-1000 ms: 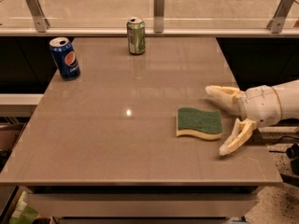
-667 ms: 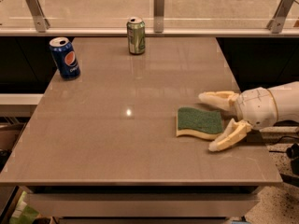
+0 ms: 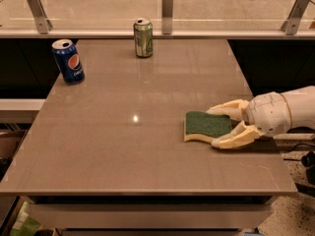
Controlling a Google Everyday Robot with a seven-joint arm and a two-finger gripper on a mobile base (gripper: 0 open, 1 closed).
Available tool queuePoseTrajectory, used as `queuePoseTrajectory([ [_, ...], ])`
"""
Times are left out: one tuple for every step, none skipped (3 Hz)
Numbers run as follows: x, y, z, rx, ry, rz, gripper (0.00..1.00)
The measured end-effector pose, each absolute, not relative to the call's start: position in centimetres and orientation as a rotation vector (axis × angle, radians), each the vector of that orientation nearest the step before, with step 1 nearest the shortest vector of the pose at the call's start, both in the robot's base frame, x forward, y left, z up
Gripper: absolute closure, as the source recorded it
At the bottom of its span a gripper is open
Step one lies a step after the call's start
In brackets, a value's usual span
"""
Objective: Move sponge near green can
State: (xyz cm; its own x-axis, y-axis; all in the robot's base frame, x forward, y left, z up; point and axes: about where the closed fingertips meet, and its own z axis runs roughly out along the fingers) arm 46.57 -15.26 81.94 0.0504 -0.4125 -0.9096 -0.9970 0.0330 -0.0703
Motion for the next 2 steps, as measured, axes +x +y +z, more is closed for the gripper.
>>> queuePoseTrajectory([
  [46.58,-15.06,81.93,-1.506,1.483,0.899,0.87],
  [46.59,-14.87,81.92,-1.509,1.48,0.902,1.0],
])
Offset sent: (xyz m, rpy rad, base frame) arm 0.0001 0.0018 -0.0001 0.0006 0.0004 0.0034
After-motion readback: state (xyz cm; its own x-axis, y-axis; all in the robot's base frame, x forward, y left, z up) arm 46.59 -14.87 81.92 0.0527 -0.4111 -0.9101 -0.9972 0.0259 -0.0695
